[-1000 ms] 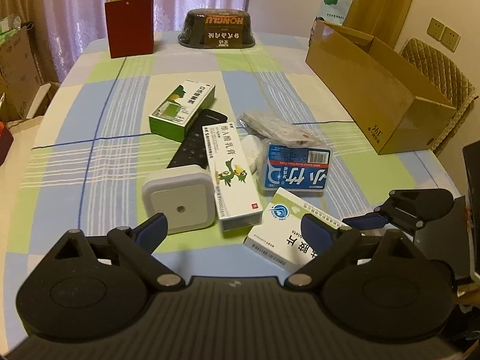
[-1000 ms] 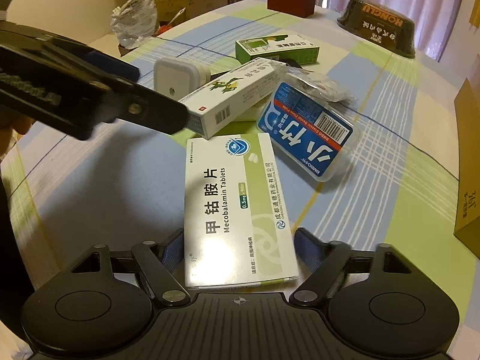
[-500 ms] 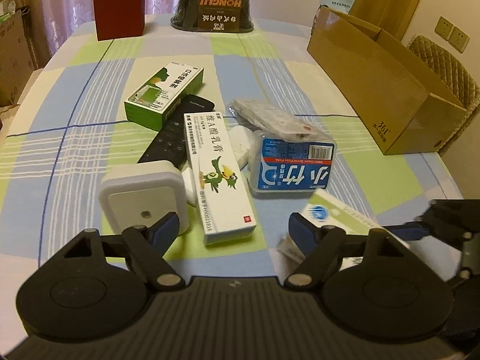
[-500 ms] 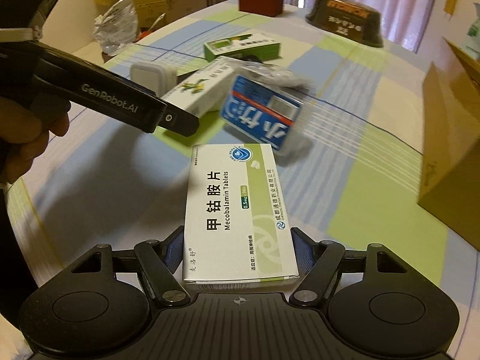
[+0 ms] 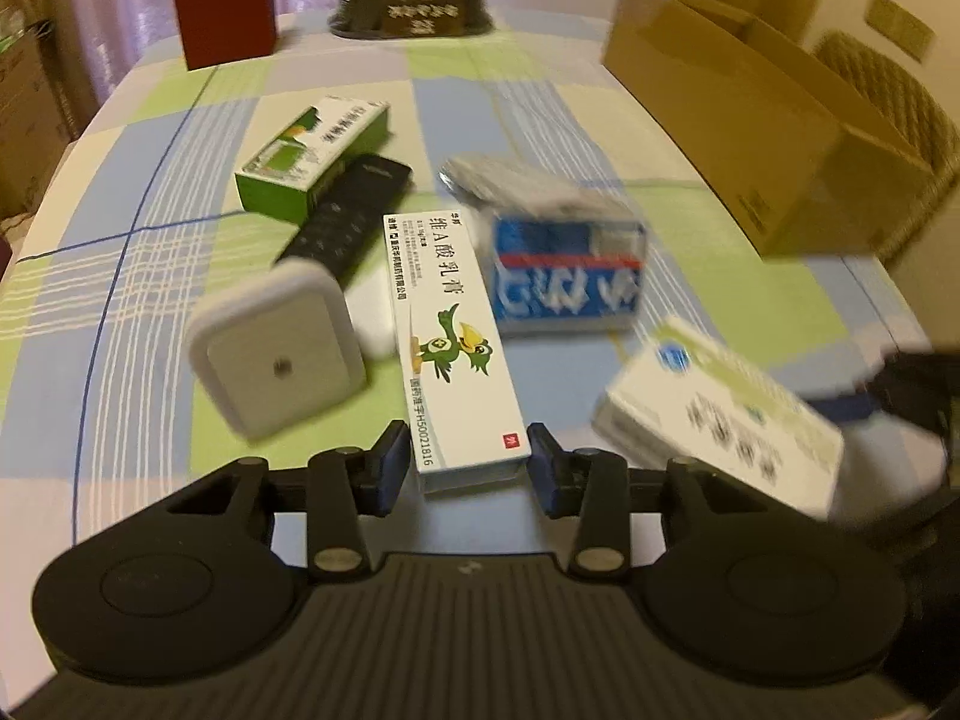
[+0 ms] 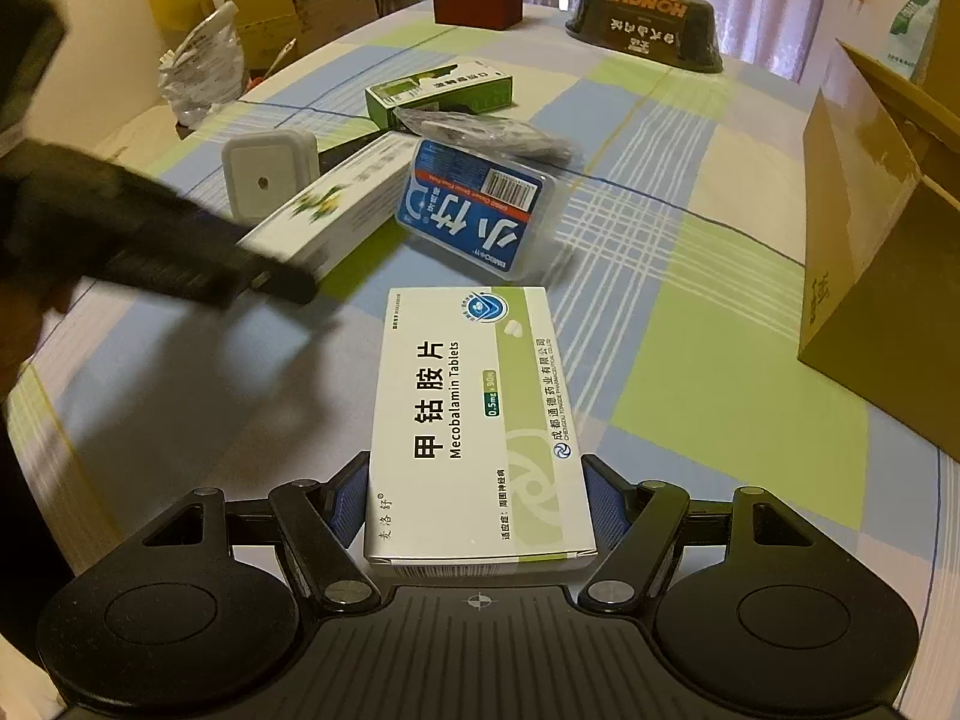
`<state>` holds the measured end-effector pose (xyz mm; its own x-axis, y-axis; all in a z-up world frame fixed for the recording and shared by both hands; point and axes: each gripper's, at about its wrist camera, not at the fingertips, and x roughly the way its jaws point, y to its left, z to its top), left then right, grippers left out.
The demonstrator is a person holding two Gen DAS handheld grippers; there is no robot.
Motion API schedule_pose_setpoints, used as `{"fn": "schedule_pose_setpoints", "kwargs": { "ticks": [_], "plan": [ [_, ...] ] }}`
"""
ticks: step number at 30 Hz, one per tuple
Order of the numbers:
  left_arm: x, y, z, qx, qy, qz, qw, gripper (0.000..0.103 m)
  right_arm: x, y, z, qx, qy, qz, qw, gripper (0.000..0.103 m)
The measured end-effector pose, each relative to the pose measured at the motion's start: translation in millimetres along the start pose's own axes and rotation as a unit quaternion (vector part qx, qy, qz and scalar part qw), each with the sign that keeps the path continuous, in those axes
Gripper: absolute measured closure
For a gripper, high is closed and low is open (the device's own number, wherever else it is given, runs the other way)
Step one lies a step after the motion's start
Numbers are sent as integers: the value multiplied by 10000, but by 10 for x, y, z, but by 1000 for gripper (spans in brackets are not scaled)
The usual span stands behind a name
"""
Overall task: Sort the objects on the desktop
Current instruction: 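Grasp the white-green tablet box with the right gripper while the left gripper grasps the white ointment box, then carry both boxes with both grippers over the cardboard box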
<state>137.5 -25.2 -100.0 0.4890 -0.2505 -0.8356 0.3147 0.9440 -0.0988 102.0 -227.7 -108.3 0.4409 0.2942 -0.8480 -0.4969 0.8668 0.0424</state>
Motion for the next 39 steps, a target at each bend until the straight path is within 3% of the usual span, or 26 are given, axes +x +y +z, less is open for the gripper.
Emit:
{"fn": "schedule_pose_setpoints", "kwargs": {
  "ticks": [3, 6, 17, 21, 24, 27, 39],
  "plan": [
    [-85, -47, -122, 140, 101, -5, 9999, 64, -9, -16, -29, 68, 5, 2, 10000, 32],
    [-82, -74, -157, 188, 113, 56, 9997, 50, 0, -18, -49, 46, 6, -38, 10000, 32],
    [159, -40, 23, 114, 51, 236, 9996, 48, 153, -40, 50, -59, -27, -81, 9999, 31],
    [193, -31, 37, 134, 82, 247, 9996, 51, 212, -64, 70, 26, 4, -50, 10000, 31],
    [202, -23, 37, 123, 120, 260, 9995, 65, 219, -72, 81, 64, 7, -57, 10000, 31],
    [162, -9, 28, 68, 130, 315, 9994, 70, 196, -90, 82, 202, 26, -66, 9998, 33],
    [-324, -161, -100, 236, 38, 235, 9994, 70, -279, -120, 48, 536, -307, -159, 9980, 33]
  ]
}}
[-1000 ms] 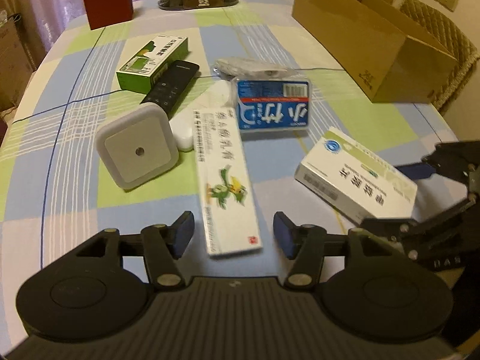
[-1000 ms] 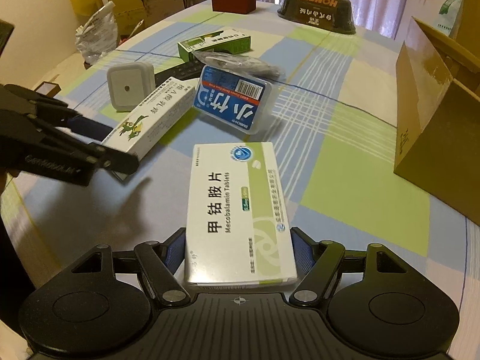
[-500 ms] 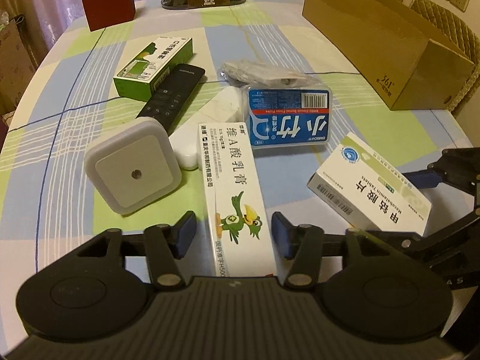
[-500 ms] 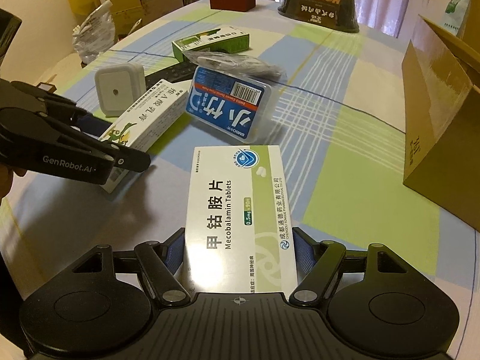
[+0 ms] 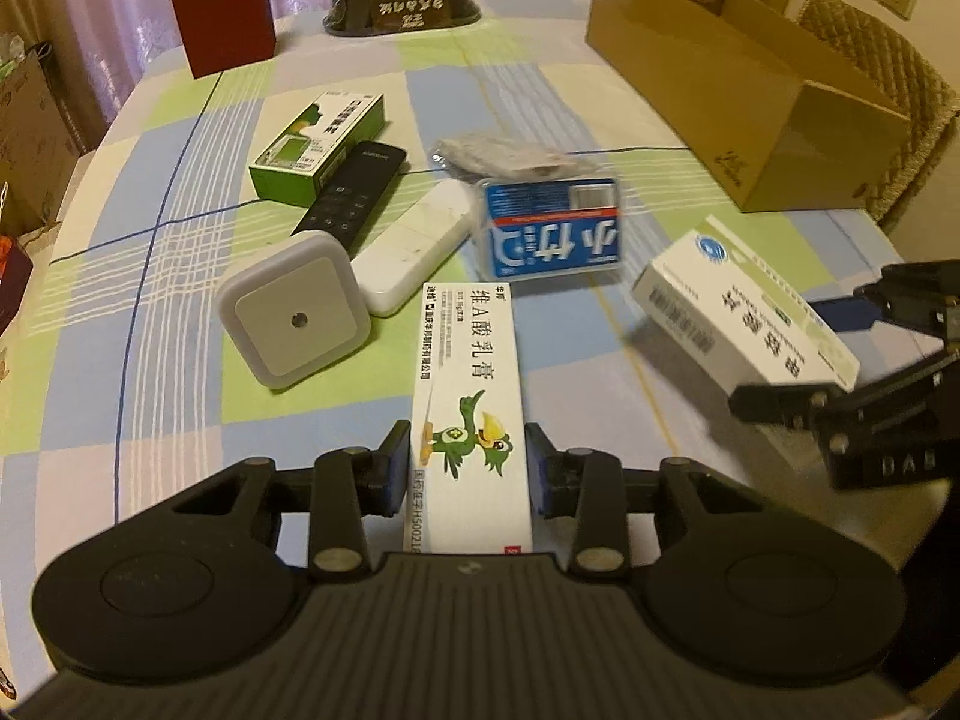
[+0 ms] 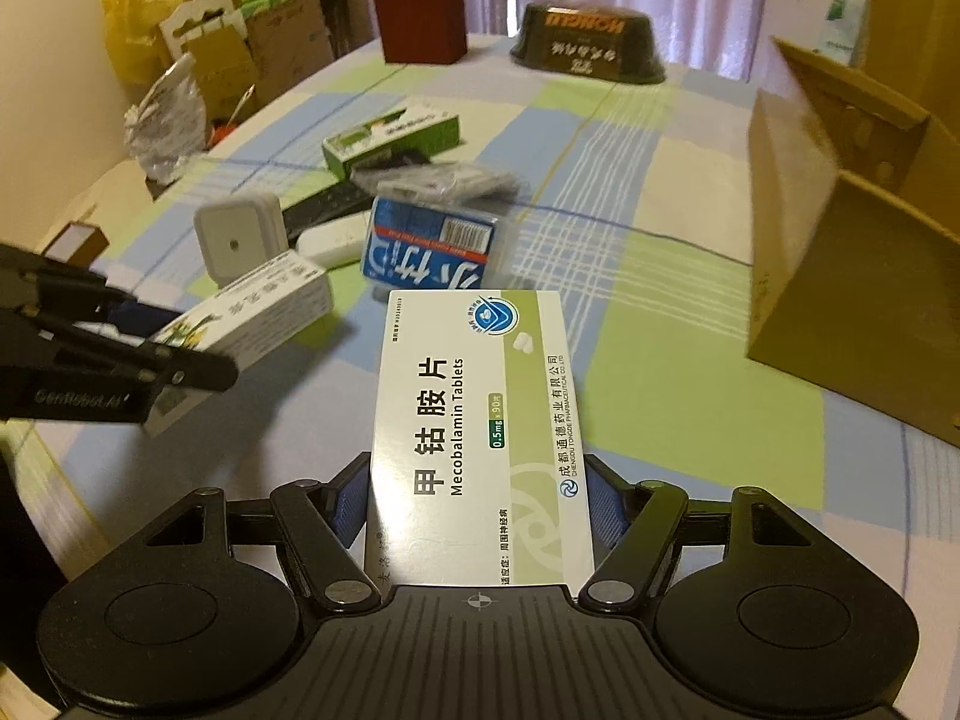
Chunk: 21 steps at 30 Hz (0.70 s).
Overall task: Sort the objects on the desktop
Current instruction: 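Carry both boxes with both grippers over the cardboard box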
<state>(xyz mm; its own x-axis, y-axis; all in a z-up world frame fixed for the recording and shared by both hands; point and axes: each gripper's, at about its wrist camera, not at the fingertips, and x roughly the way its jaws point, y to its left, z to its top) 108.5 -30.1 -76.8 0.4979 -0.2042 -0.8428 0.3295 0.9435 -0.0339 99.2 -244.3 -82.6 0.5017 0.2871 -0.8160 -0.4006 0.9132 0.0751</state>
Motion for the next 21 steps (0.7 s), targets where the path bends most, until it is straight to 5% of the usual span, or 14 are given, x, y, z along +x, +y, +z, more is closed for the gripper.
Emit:
{"fn": "schedule_pose_setpoints", "kwargs": {
  "ticks": [21],
  "plan": [
    [-514, -661, 563, 591, -668, -393, 9952, 70, -991, -612, 145, 594, -759, -633, 9933, 33]
  ]
}}
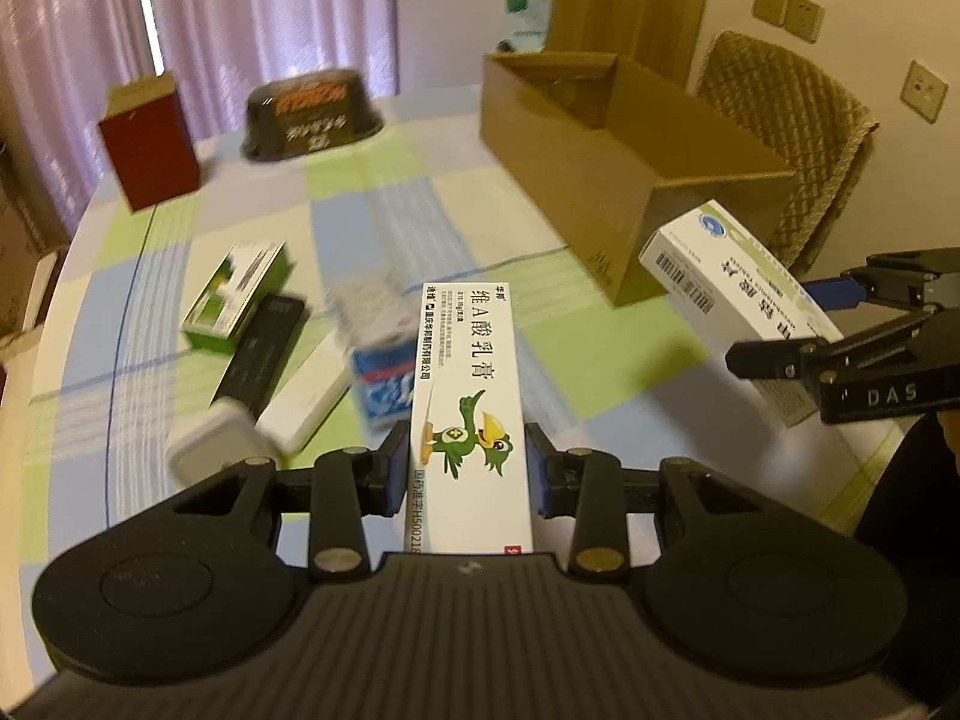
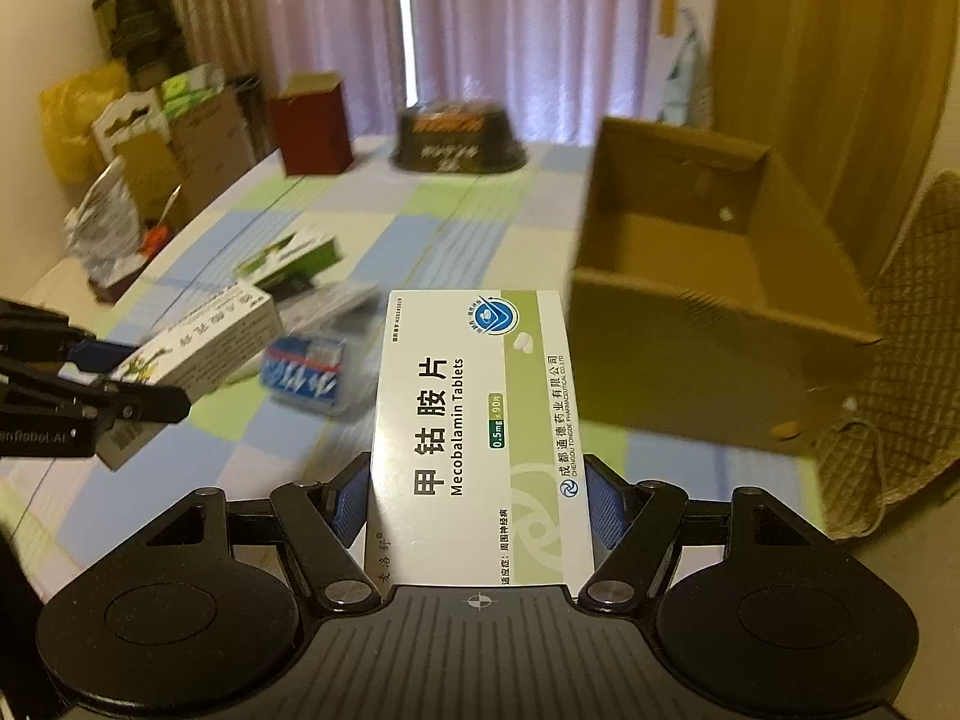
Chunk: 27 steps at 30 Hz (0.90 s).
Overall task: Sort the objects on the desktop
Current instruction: 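Carry both boxes with both grippers over the cardboard box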
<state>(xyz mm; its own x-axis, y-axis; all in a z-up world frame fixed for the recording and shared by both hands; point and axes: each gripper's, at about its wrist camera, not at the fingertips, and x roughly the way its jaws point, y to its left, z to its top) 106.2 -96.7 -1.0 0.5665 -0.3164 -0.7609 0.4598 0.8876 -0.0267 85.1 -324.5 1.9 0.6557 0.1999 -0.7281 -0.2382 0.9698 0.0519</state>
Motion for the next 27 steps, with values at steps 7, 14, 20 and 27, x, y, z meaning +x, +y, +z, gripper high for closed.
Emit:
{"fn": "schedule_pose_setpoints", "kwargs": {
  "ticks": [7, 14, 20, 27],
  "plan": [
    [127, -274, 435, 366, -255, -218, 9988, 70, -154, -437, 393, 201, -397, -299, 9986, 33],
    [394, -617, 1023, 713, -528, -477, 9949, 70, -66, -928, 811, 340, -562, -573, 9962, 33],
    [797, -854, 1564, 864, -646, -627, 9922, 70, 185, -1339, 1059, 535, -571, -708, 9944, 33],
    [1306, -1030, 1948, 1028, -574, -699, 9906, 70, 549, -1682, 1155, 762, -433, -786, 9930, 33]
  ]
}}
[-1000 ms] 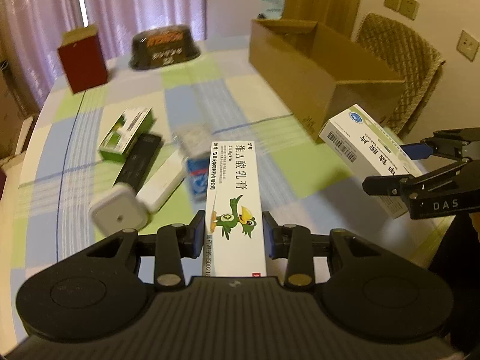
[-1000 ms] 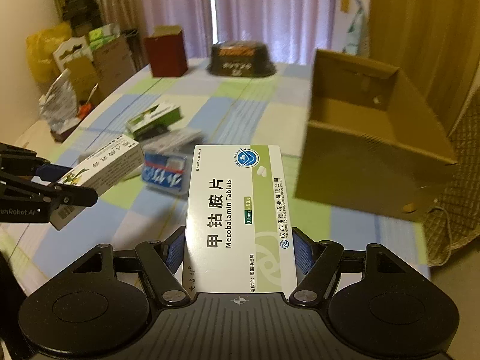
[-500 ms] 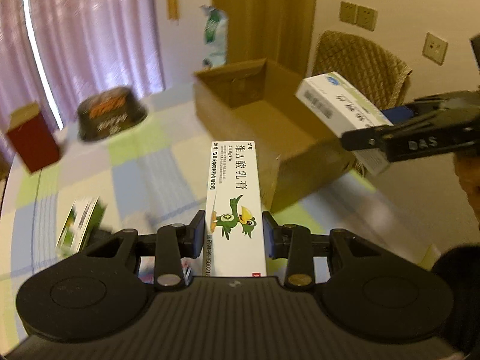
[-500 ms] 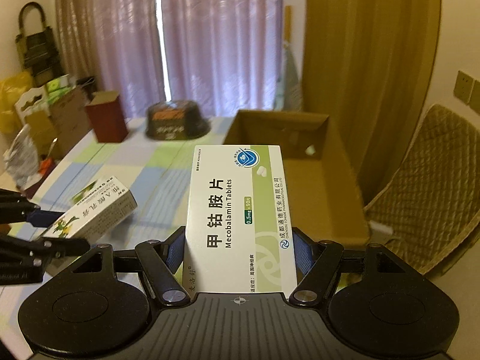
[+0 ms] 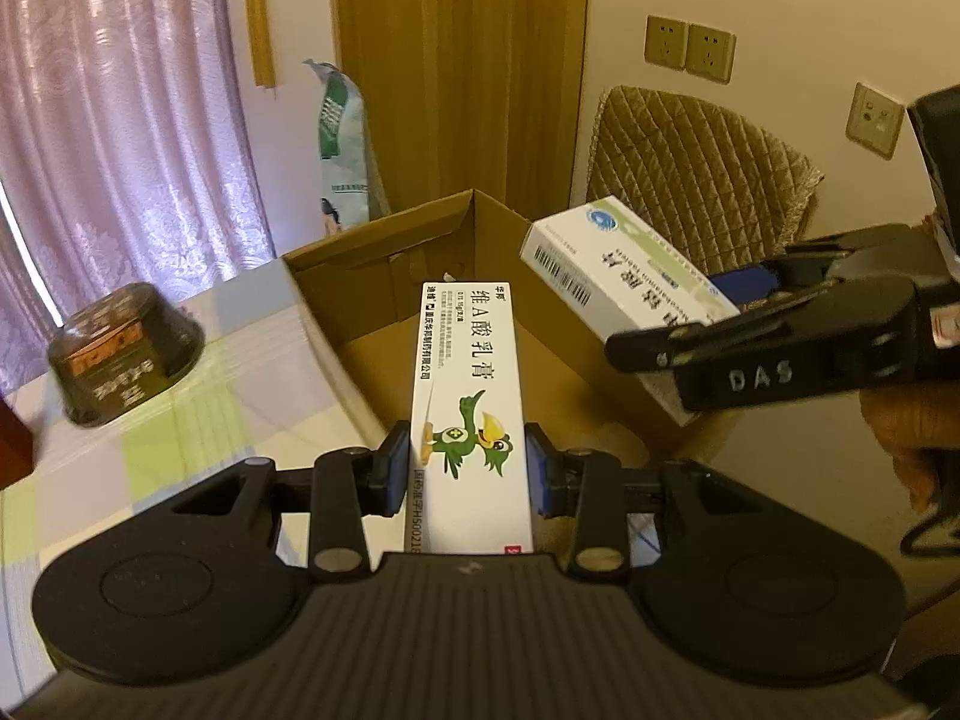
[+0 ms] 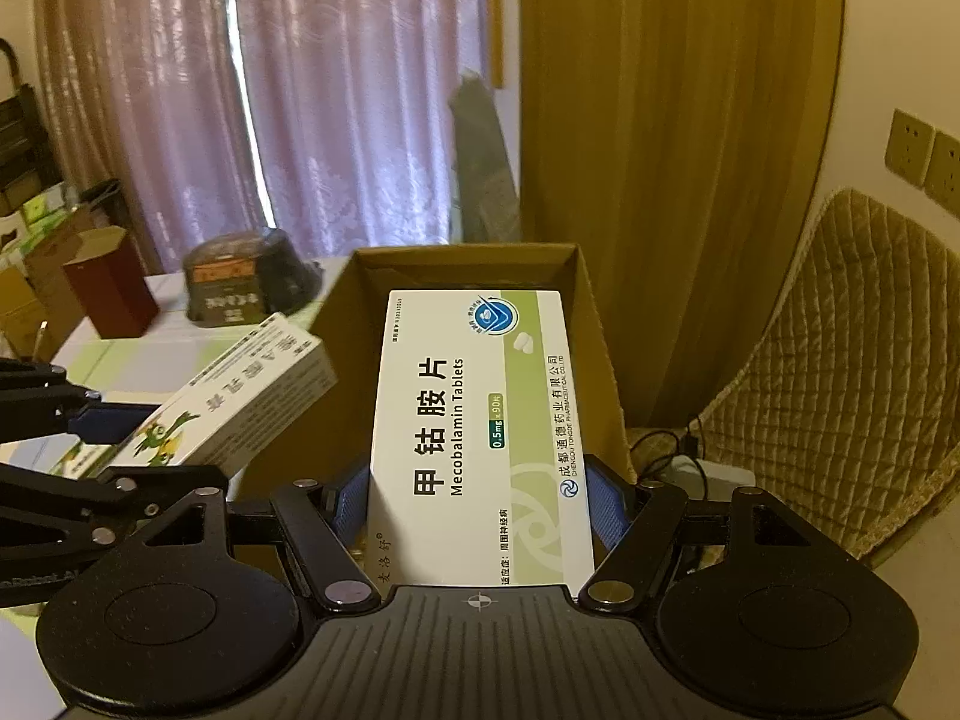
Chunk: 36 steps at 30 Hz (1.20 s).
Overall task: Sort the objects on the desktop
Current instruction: 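Carry both boxes with both grippers over the cardboard box, then open the left gripper and right gripper to drop both boxes into the cardboard box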
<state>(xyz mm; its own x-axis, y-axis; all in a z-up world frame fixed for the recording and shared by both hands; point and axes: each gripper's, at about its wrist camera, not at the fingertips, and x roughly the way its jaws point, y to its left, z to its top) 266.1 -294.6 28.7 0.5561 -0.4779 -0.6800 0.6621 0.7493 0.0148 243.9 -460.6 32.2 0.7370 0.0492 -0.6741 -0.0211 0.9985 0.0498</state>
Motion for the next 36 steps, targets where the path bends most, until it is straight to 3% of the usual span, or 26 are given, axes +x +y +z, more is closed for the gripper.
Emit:
{"fn": "schedule_pose_setpoints", "kwargs": {
  "ticks": [7, 16, 36],
  "plan": [
    [409, -34, 36, 186, 113, -35, 9998, 70, 253, -174, -28, 258, 107, -47, 9996, 33],
    [646, -98, -3, 317, 136, -137, 9993, 70, 388, -210, -35, 299, 155, -18, 9994, 33],
    [249, 220, -181, -50, -26, 131, 9999, 68, 538, 13, -55, 46, 407, 102, 9991, 33]
  ]
}}
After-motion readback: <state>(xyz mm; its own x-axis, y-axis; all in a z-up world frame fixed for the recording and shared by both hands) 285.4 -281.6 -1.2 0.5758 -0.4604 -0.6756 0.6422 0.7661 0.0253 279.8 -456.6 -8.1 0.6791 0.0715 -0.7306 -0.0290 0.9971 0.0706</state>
